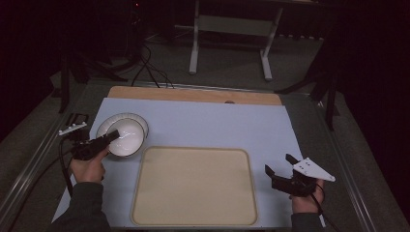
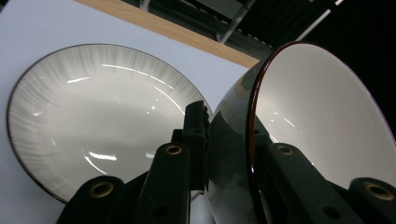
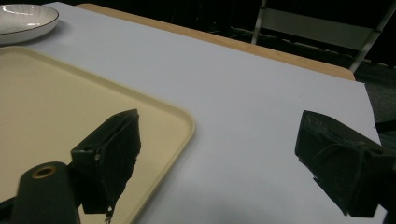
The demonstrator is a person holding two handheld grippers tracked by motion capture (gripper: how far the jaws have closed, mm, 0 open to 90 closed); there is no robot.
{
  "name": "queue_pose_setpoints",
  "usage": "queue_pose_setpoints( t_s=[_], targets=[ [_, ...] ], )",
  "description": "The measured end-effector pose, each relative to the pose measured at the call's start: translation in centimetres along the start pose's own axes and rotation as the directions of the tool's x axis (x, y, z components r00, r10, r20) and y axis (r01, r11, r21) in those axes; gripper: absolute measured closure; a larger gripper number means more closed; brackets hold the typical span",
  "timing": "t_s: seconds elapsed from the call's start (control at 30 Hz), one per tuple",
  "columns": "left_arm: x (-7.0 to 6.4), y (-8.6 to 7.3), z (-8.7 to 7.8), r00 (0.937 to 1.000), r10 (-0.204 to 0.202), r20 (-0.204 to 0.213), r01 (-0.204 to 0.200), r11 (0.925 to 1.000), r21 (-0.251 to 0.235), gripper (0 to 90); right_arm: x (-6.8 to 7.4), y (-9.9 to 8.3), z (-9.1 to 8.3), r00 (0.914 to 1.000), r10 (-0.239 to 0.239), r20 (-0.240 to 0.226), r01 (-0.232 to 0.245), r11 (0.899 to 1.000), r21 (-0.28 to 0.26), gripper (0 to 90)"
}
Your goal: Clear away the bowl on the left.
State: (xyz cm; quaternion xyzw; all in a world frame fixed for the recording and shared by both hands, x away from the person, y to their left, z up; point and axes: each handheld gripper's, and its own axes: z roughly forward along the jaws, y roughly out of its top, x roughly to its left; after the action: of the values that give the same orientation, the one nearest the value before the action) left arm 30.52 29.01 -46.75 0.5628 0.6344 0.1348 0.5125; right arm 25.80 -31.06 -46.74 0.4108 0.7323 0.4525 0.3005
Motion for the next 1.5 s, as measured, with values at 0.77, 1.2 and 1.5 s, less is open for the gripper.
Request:
queue_pose_setpoints(
  t_s=[0.77, 1.2, 1.5],
  targets=[
    [-3.6, -2.0, 0.0, 0.9932, 0.094, 0.068, -0.099, 0.9929, 0.066, 78.3, -0.1, 0.0, 0.0, 1.0000, 0.001, -0.001, -0.001, 1.000, -0.003, 13.8],
    [-4.8, -3.0, 0.0, 0.9893, 0.117, 0.087, -0.125, 0.9883, 0.088, 78.3, 0.0, 0.0, 0.0, 1.0000, 0.001, 0.000, -0.001, 1.000, -0.004, 13.8],
    [-5.6, -3.5, 0.1, 0.9861, 0.135, 0.097, -0.145, 0.9849, 0.096, 78.3, -0.1, 0.1, -0.1, 1.0000, 0.001, 0.000, -0.001, 1.000, -0.007, 13.8]
  ],
)
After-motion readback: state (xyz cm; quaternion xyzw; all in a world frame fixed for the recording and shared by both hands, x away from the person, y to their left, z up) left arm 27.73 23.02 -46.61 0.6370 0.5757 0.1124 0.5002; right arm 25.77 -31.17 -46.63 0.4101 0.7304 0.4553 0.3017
